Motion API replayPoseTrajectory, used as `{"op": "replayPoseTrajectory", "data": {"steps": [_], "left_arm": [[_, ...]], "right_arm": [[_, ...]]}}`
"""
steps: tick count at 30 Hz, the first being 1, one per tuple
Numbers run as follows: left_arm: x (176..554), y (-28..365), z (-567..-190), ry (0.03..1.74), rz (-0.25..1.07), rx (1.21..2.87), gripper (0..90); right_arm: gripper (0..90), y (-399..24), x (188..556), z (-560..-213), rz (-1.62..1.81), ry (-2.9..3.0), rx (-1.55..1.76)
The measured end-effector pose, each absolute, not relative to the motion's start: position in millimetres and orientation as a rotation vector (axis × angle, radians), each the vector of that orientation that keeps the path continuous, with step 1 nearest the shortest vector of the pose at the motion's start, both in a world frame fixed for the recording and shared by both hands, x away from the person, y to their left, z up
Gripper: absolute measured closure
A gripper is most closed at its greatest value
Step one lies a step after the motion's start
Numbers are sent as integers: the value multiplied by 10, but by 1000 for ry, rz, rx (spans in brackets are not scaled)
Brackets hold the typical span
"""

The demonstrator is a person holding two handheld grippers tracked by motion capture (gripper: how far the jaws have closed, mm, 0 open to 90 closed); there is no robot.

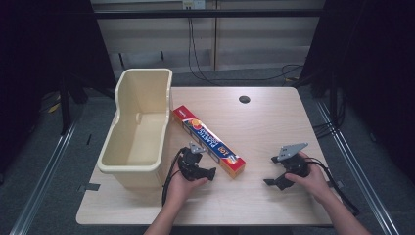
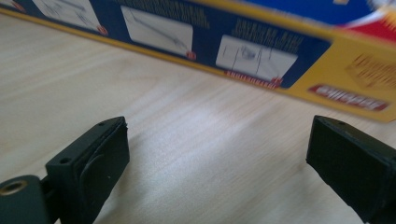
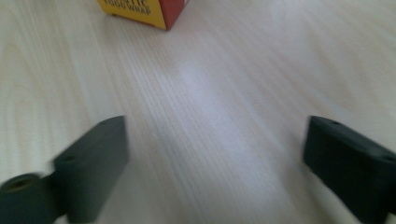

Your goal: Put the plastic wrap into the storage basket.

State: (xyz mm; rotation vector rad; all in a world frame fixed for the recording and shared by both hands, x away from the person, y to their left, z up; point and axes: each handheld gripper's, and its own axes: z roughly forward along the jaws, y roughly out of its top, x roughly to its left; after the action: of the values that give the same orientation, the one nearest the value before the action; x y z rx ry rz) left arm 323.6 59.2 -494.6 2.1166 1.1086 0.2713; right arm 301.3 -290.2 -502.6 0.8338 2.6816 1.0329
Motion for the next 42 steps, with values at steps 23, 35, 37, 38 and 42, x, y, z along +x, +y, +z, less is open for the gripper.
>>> {"op": "replayPoseTrajectory", "data": {"steps": [23,35,37,38,42], "left_arm": [[3460,634,-4487,1239,224,2132,55],[3816,396,-4370,1353,203,2137,38],[3865,354,-4384,1379,200,2130,35],[3891,330,-4398,1396,195,2130,35],[3941,295,-4418,1428,180,2114,20]], "right_arm": [[32,-3065,2916,-4731,1072,2486,929],[32,-3074,2913,-4704,1085,2452,948],[32,-3081,2914,-4703,1091,2452,943],[32,-3082,2911,-4702,1091,2450,947],[32,-3079,2907,-4705,1094,2444,949]]}}
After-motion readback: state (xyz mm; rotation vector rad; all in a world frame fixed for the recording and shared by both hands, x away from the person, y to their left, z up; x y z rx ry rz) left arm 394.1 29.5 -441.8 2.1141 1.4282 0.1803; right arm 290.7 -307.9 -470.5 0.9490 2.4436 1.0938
